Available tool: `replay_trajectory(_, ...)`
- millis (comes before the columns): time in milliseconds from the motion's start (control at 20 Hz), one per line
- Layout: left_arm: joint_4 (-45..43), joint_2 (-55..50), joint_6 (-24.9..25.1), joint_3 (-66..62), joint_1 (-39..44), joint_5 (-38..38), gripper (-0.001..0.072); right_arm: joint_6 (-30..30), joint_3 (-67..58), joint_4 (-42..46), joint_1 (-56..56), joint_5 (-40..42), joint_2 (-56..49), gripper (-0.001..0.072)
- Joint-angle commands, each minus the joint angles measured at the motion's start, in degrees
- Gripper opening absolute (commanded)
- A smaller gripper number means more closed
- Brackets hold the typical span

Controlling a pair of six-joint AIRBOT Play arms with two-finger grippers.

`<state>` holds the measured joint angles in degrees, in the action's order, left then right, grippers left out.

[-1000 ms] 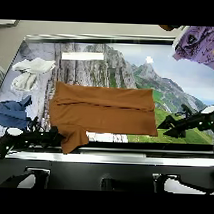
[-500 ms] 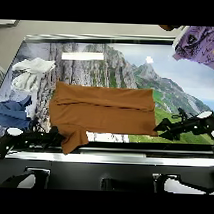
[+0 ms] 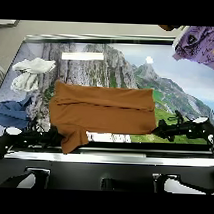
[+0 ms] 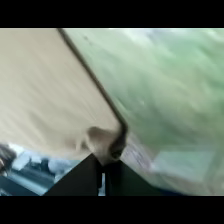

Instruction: Fold the clothes and pants, and hang the long-sleeved shirts on hangers.

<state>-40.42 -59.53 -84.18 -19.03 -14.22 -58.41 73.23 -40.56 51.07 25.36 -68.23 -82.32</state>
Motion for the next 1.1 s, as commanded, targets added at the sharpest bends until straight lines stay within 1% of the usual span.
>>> replay_trajectory(0,-2.3,0.7,0.2,-2.3,-2.4,-2.7,0.0015,-0.4,0.3,-0.8,0.0,2.9,0.7,0.0031)
replay_trajectory(100,-7.4,2.8,-0.6,-5.1,-4.7,-7.0,0.0015,0.6,0.2,1.5,0.0,1.2,3.5,0.0031)
replay_trajectory(150,-10.7,4.2,-2.0,-6.5,-5.8,-9.7,0.0014,2.2,0.0,3.7,0.0,0.0,5.4,0.0030)
replay_trajectory(200,-14.0,6.3,-2.8,-7.7,-6.7,-12.9,0.0015,3.4,0.0,6.2,0.0,-1.8,7.9,0.0030)
replay_trajectory(300,-18.9,11.0,-3.0,-9.2,-7.5,-19.1,0.0014,5.9,0.0,11.1,0.0,-6.4,13.5,0.0030)
replay_trajectory(400,-21.6,15.9,-3.0,-10.0,-7.5,-23.9,0.0014,6.3,0.0,12.7,0.0,-10.3,19.4,0.0030)
replay_trajectory(450,-21.8,17.8,-3.0,-10.4,-7.5,-24.8,0.0014,6.3,0.0,12.6,0.0,-11.2,22.1,0.0030)
replay_trajectory(600,-21.4,18.6,-3.0,-12.6,-7.5,-23.6,0.0015,6.3,-0.1,12.0,0.0,-10.6,25.4,0.0030)
replay_trajectory(700,-20.4,16.8,-1.8,-14.4,-7.5,-21.0,0.0015,4.9,-0.9,11.8,-2.4,-8.2,24.0,0.0030)
replay_trajectory(750,-19.3,15.3,-1.1,-15.4,-7.5,-19.6,0.0015,4.0,-1.9,12.1,-5.4,-7.0,22.6,0.0030)
replay_trajectory(800,-18.5,13.6,-0.6,-16.3,-7.3,-18.5,0.0014,4.4,-3.2,13.4,-8.6,-5.3,20.9,0.0030)
replay_trajectory(950,-18.5,7.2,0.3,-19.5,-4.6,-14.1,0.0015,9.3,-9.9,21.6,-15.9,-2.3,14.9,0.0030)
replay_trajectory(1050,-18.5,1.7,0.4,-22.5,-1.7,-10.9,0.0014,9.4,-15.0,22.3,-16.8,-1.7,11.3,0.0030)
